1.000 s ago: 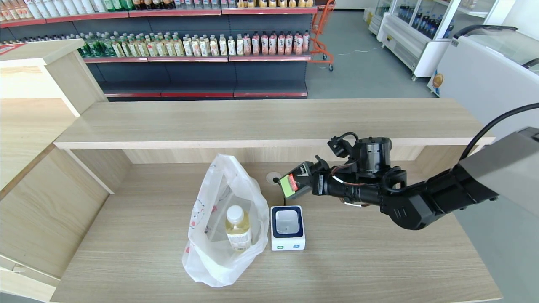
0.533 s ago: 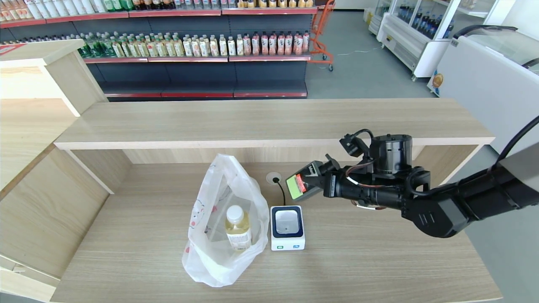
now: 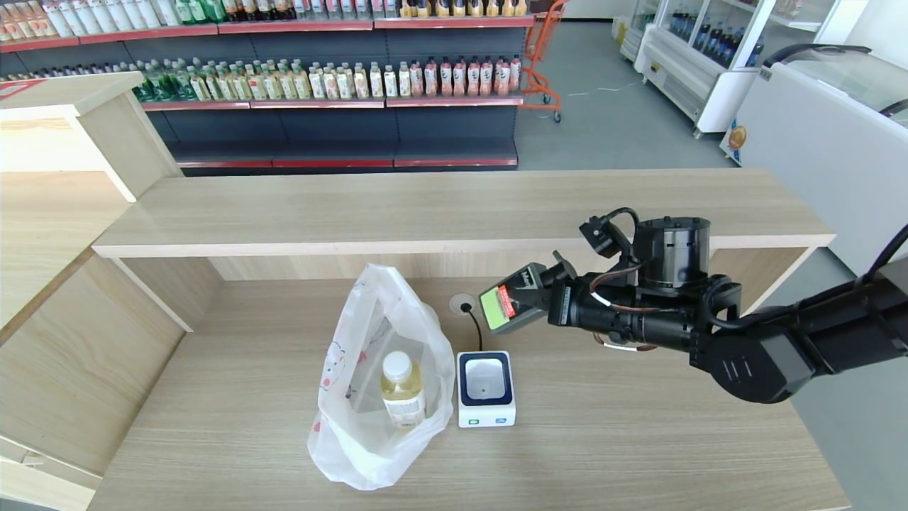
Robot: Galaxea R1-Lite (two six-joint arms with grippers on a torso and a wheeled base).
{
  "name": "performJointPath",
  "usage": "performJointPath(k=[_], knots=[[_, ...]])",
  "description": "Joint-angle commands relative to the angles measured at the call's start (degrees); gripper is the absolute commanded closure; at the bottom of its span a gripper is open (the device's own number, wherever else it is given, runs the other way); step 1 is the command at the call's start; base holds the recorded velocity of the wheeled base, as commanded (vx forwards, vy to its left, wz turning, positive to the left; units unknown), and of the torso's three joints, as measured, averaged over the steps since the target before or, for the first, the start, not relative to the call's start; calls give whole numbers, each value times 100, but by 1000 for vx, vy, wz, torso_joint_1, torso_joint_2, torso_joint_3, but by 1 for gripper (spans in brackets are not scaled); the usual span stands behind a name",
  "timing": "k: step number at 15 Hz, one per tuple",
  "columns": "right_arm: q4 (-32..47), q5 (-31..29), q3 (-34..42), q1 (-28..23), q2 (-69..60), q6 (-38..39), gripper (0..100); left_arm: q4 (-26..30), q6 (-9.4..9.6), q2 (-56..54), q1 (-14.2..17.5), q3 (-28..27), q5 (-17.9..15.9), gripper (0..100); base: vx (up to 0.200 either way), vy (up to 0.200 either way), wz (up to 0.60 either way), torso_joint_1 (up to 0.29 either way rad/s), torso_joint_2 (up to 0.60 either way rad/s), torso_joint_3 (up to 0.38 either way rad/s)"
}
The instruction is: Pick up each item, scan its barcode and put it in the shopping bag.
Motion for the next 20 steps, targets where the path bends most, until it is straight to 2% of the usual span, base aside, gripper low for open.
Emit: performJointPath(k=[1, 5, 8, 10, 14, 16, 20], knots=[[1, -4, 44, 14, 27, -5, 100, -1, 11, -2, -2, 1, 0, 0, 0, 200, 0, 2, 2, 7], [1, -30, 185, 14, 80, -234, 100, -1, 2, -2, -2, 1, 0, 0, 0, 200, 0, 1, 4, 1], [-34, -127, 299, -74, 414, -1368, 100, -1, 11, -2, -2, 1, 0, 0, 0, 0, 0, 0, 0, 0], [-113, -312, 290, -82, 625, -1649, 100, -1, 11, -2, -2, 1, 0, 0, 0, 0, 0, 0, 0, 0], [-1071, -408, 44, -153, 1469, -1965, 100, -1, 11, -2, -2, 1, 0, 0, 0, 0, 0, 0, 0, 0], [-1097, -391, 0, -162, 1583, -2185, 100, -1, 11, -2, -2, 1, 0, 0, 0, 0, 0, 0, 0, 0], [-1159, -391, -237, -232, 2154, -3257, 100, -1, 11, -2, -2, 1, 0, 0, 0, 0, 0, 0, 0, 0]])
